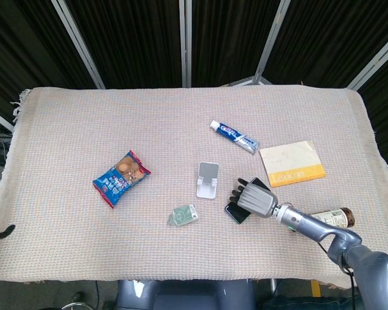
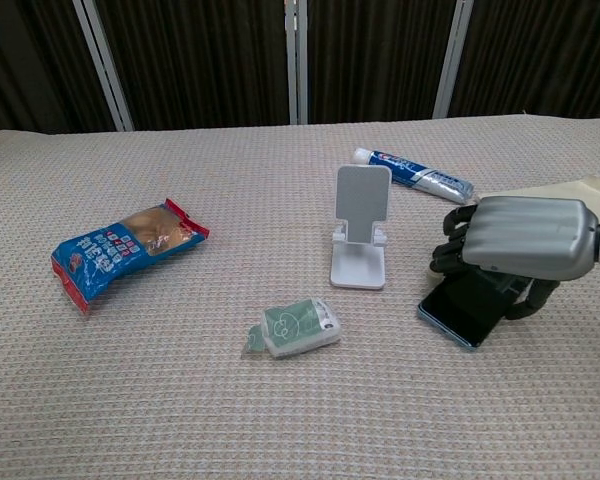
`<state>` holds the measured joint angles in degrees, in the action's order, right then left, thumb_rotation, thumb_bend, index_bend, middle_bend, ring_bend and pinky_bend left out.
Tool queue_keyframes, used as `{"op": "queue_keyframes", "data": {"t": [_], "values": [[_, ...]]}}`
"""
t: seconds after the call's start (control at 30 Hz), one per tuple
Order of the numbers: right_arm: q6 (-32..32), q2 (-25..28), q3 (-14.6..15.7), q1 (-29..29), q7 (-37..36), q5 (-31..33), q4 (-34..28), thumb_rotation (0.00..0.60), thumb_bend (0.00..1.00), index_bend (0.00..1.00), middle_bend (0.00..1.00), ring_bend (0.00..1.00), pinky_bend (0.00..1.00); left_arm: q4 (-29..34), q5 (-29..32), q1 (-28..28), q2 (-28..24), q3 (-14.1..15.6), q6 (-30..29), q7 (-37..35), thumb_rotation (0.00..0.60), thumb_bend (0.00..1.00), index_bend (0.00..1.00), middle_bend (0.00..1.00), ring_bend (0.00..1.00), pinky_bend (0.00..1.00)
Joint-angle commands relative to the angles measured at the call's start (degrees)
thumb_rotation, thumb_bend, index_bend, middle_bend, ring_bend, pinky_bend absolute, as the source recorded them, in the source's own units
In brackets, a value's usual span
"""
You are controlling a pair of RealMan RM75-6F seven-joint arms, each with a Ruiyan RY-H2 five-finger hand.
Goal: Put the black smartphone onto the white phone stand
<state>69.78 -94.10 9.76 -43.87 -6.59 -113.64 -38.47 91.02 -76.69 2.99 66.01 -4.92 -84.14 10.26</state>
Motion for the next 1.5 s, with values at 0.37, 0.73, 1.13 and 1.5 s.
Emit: {"op": "queue_keyframes", "data": {"t": [0.37,0.73,1.13,1.5], "values": [[8.5,10.0,-4.0,-1.4,17.1,-0.1,-13.4,0.600,0.14,0.53,0.59,0.48,0.28,0.6,-1.6,-0.3,-1.5,0.5,-0.4,-3.2,0.600,0.00,0.00,0.00,0.00,0.00],[-3.0,17.1,-15.1,-7.5,55.7,2.7,-34.9,0.600,0.15,0.53,0.59,0.48,0.32,0.7,-1.3,0.3,-2.1,0.2,0.6,-4.5,0.600,0.00,0.00,0.00,0.00,0.00],[-15.5,9.4,-19.7,-12.2,80.5,5.4,-33.6,0.600,0.15,0.53,0.59,0.48,0.32,-1.1,1.8,1.0,-2.0,-0.4,3.4,-5.6,0.600,0.00,0.00,0.00,0.00,0.00],[-19.7,4.6,-18.3,-13.1,85.7,6.2,-30.7,0.600,0.15,0.54,0.59,0.48,0.32,-2.8,4.2,1.5,-1.9,-1.0,5.4,-6.7,0.600,0.00,0.00,0.00,0.00,0.00]]}}
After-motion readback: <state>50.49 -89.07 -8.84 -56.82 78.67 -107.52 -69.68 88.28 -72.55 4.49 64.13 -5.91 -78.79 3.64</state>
